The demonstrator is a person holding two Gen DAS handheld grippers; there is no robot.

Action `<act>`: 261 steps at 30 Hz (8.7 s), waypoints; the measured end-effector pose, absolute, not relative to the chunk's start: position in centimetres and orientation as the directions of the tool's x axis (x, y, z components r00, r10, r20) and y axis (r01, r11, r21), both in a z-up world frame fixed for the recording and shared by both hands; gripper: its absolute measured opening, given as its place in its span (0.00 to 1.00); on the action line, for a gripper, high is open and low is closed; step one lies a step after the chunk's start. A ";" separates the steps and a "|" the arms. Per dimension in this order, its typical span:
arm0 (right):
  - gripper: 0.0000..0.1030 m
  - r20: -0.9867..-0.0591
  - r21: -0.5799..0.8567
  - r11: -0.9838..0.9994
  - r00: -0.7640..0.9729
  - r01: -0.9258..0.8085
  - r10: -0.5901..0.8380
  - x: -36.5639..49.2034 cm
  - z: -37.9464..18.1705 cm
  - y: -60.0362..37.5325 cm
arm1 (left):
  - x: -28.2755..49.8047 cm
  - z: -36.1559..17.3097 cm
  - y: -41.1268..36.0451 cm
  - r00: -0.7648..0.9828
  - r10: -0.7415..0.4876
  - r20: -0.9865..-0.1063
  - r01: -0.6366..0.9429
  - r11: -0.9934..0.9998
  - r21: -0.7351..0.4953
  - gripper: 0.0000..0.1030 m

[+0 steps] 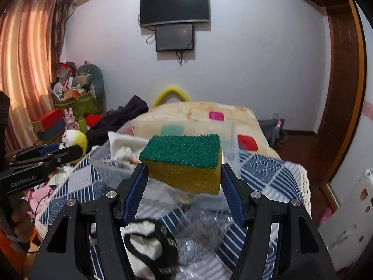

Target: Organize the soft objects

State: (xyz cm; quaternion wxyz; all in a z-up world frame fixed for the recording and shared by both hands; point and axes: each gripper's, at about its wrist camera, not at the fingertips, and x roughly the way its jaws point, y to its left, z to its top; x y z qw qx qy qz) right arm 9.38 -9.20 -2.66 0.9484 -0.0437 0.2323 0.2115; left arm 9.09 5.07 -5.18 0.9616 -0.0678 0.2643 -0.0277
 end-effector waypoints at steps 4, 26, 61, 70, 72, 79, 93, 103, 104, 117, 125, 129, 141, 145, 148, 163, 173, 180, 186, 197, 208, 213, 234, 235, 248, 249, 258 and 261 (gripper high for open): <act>0.58 -0.445 0.025 0.896 0.797 -0.444 0.408 10.3 -2.4 -8.0 | 10.2 -4.0 4.7 0.873 -0.087 -0.480 0.024 0.990 -0.136 0.43; 0.58 -0.616 -0.018 0.855 0.679 -0.519 0.399 14.6 -6.4 -3.4 | 16.9 -8.6 4.7 0.800 -0.048 -0.598 0.001 0.997 -0.080 0.43; 0.88 -0.457 -0.050 0.882 0.796 -0.470 0.398 10.0 -1.2 -7.9 | 10.5 -3.4 4.0 0.859 -0.086 -0.504 0.024 0.991 -0.129 0.96; 0.88 -0.524 -0.027 0.896 0.770 -0.443 0.365 9.1 -4.0 -9.9 | 9.5 -6.8 1.4 0.795 -0.118 -0.595 0.063 0.992 -0.114 0.97; 0.88 -0.537 -0.019 0.899 0.763 -0.438 0.361 8.9 -4.7 -10.3 | 9.5 -8.0 1.0 0.772 -0.123 -0.624 0.066 0.991 -0.113 0.97; 0.88 -0.597 0.029 0.918 0.730 -0.395 0.333 8.8 -7.3 -11.9 | 9.2 -12.1 0.7 0.686 -0.151 -0.712 0.063 0.987 -0.149 0.97; 0.88 -0.658 0.085 0.934 0.685 -0.346 0.314 9.6 -9.9 -13.4 | 8.9 -14.9 -1.4 0.626 -0.253 -0.737 0.169 0.967 -0.188 0.25; 0.80 -0.687 0.146 0.925 0.637 -0.350 0.349 9.9 -10.8 -13.6 | 7.9 -13.4 1.5 0.684 -0.210 -0.699 0.088 0.975 -0.207 0.12; 0.74 -0.692 0.150 0.922 0.627 -0.358 0.357 9.9 -10.9 -13.4 | 7.8 -13.2 1.9 0.693 -0.200 -0.692 0.074 0.975 -0.208 0.11; 0.20 -0.668 0.148 0.882 0.612 -0.447 0.423 7.9 -10.0 -13.3 | 6.0 -9.1 4.0 0.777 -0.141 -0.613 0.036 0.983 -0.181 0.09; 0.20 -0.603 0.121 0.869 0.660 -0.480 0.448 6.0 -7.6 -13.9 | 5.5 -6.6 3.7 0.819 -0.134 -0.558 0.049 0.985 -0.164 0.09; 0.20 -0.567 0.105 0.866 0.686 -0.489 0.456 5.7 -6.2 -13.8 | 5.3 -5.1 3.4 0.839 -0.129 -0.528 0.060 0.988 -0.146 0.08; 0.20 -0.461 0.053 0.884 0.774 -0.465 0.435 7.4 -2.2 -12.3 | 5.8 -0.1 3.4 0.909 -0.085 -0.408 0.042 0.992 -0.115 0.08; 0.20 -0.444 0.038 0.887 0.787 -0.461 0.428 8.5 -1.6 -12.0 | 7.1 0.8 3.6 0.914 -0.077 -0.398 0.036 0.993 -0.110 0.08; 0.20 -0.440 0.031 0.889 0.792 -0.457 0.423 9.3 -1.5 -11.4 | 8.4 1.4 3.9 0.920 -0.063 -0.388 0.023 0.994 -0.106 0.08; 0.20 -0.563 0.060 0.890 0.721 -0.451 0.404 14.3 -5.8 -9.8 | 15.8 -3.1 3.3 0.878 -0.027 -0.478 -0.007 0.998 -0.068 0.09; 0.49 -0.572 0.053 0.902 0.727 -0.429 0.379 14.0 -5.4 -10.5 | 17.0 -5.2 3.0 0.853 -0.036 -0.520 0.011 0.999 -0.052 0.36; 0.60 -0.525 0.039 0.904 0.761 -0.425 0.381 12.6 -3.5 -10.9 | 16.0 -4.5 3.2 0.852 -0.062 -0.520 0.031 0.997 -0.068 0.49; 0.69 -0.463 0.033 0.901 0.792 -0.433 0.398 11.1 -1.5 -11.1 | 14.0 -2.7 3.3 0.877 -0.065 -0.477 0.033 0.997 -0.076 0.57; 0.83 -0.332 0.044 0.890 0.833 -0.455 0.442 6.8 1.4 -11.7 | 8.6 0.1 3.0 0.910 -0.090 -0.404 0.055 0.994 -0.097 0.69; 1.00 -0.252 0.037 0.902 0.869 -0.431 0.425 3.9 1.7 -11.7 | 3.7 1.7 2.0 0.949 -0.055 -0.311 0.038 0.997 -0.061 0.89; 1.00 -0.248 0.038 0.900 0.869 -0.434 0.429 3.5 1.6 -11.6 | 2.6 1.8 1.8 0.956 -0.046 -0.291 0.033 0.998 -0.050 0.91; 1.00 -0.238 0.046 0.898 0.869 -0.437 0.434 2.6 1.9 -11.8 | 2.0 1.8 2.2 0.959 -0.044 -0.281 0.028 0.998 -0.059 0.92; 1.00 -0.238 0.046 0.898 0.869 -0.437 0.434 2.6 1.9 -11.8 | 2.1 1.8 2.1 0.959 -0.043 -0.281 0.027 0.998 -0.060 0.92; 1.00 -0.238 0.047 0.898 0.868 -0.438 0.436 2.6 2.0 -11.8 | 2.2 1.8 2.4 0.954 -0.047 -0.295 0.022 0.996 -0.087 0.93; 1.00 -0.238 0.048 0.898 0.868 -0.438 0.436 2.5 2.0 -11.8 | 2.2 1.9 2.5 0.954 -0.048 -0.296 0.022 0.996 -0.089 0.93; 1.00 -0.238 0.047 0.898 0.868 -0.437 0.435 2.5 2.0 -11.8 | 2.2 1.9 2.5 0.954 -0.058 -0.296 0.031 0.995 -0.094 0.93; 1.00 -0.238 0.046 0.898 0.868 -0.437 0.435 2.5 2.1 -11.7 | 2.2 1.9 2.3 0.954 -0.058 -0.294 0.032 0.995 -0.090 0.93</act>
